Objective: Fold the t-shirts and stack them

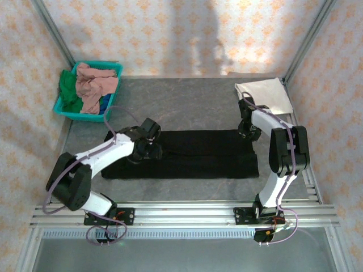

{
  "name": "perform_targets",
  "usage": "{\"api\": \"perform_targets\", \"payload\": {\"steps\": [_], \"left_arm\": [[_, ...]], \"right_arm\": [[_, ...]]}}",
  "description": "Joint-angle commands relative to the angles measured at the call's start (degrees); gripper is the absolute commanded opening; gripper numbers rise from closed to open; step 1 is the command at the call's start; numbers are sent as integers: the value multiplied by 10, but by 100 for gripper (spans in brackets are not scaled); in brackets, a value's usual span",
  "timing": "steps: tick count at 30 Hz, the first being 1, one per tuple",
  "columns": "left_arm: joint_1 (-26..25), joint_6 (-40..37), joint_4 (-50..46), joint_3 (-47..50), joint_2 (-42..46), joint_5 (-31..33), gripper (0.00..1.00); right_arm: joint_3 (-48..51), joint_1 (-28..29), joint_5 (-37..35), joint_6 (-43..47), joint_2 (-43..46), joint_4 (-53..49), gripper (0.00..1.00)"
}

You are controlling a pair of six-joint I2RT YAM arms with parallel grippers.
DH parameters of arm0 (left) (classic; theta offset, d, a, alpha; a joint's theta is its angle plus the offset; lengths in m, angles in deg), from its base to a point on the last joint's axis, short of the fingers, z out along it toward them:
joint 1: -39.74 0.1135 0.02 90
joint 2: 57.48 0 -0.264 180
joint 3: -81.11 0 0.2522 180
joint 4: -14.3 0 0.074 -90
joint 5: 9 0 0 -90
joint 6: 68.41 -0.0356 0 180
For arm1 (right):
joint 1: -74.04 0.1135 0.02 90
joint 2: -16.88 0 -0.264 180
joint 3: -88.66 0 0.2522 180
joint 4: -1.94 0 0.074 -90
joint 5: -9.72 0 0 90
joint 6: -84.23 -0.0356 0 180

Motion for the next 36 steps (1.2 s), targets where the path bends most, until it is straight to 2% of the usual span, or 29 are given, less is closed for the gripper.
{"api": "perform_targets", "payload": {"steps": [1, 5, 8, 11, 17, 23, 27, 30, 36], "left_arm": [[49, 3, -9, -54, -73, 44, 62], [64, -18, -12, -117, -146, 45, 59], [64, -32, -24, -142, -172, 38, 46], [64, -36, -32, -147, -169, 46, 25], [64, -36, -53, -159, -141, 49, 1], [60, -32, -71, -152, -100, 45, 0], [34, -14, -109, -148, -67, 82, 0], [-3, 26, -118, -122, -42, 89, 0], [-86, 163, -97, -30, 12, 98, 0]], "right_arm": [[-10, -3, 1, 3, -2, 0, 26], [-3, -3, 9, 1, -2, 7, 26], [1, -3, 5, 1, 0, 7, 26], [1, -3, 3, 2, 1, 8, 26], [-14, -4, 5, 3, -8, 6, 26], [-18, -3, 6, 5, -9, 5, 26], [-15, -3, 13, 3, -2, 4, 26], [-8, -3, 21, 2, 7, 7, 26], [12, -3, 39, 1, 30, 4, 27]]}}
